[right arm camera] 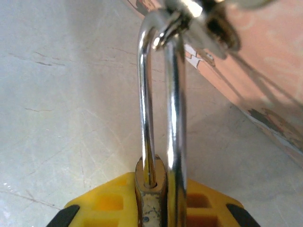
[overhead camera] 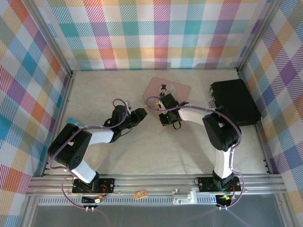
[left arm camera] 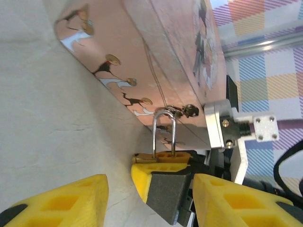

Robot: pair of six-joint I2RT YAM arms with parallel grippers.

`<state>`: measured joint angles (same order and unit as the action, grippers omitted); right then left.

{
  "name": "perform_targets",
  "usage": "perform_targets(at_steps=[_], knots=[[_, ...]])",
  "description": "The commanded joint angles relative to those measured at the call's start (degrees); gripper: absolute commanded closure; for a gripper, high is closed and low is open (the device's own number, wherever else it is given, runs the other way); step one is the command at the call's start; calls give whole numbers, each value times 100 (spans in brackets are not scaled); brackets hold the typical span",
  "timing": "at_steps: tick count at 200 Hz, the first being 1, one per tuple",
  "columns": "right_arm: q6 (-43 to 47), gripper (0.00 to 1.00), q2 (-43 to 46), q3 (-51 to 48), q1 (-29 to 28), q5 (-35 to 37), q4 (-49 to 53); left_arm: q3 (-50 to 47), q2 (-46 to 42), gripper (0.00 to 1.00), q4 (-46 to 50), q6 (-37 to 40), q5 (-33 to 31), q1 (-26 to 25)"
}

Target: Unlock a padlock with a key

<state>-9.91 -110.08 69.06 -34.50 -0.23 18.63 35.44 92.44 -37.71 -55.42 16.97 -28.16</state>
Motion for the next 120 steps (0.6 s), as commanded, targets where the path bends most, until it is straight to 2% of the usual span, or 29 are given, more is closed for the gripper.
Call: perform_targets(at_steps=[1,42,78,120], knots=[[307,100,144,-138,193,-1392,-176,279,356,51,-332,235,76,-158],[686,100,214,-110,382,-2286,-139,804,1285,58,-1191,-133,222,-290],[796,100,231,-70,405,-2452,-7,1285,1750,61,-1116,-74,212,-405],[745,100,257,-161,512,-2649,-116,1498,2190,69,-1176,-153,167,-462]])
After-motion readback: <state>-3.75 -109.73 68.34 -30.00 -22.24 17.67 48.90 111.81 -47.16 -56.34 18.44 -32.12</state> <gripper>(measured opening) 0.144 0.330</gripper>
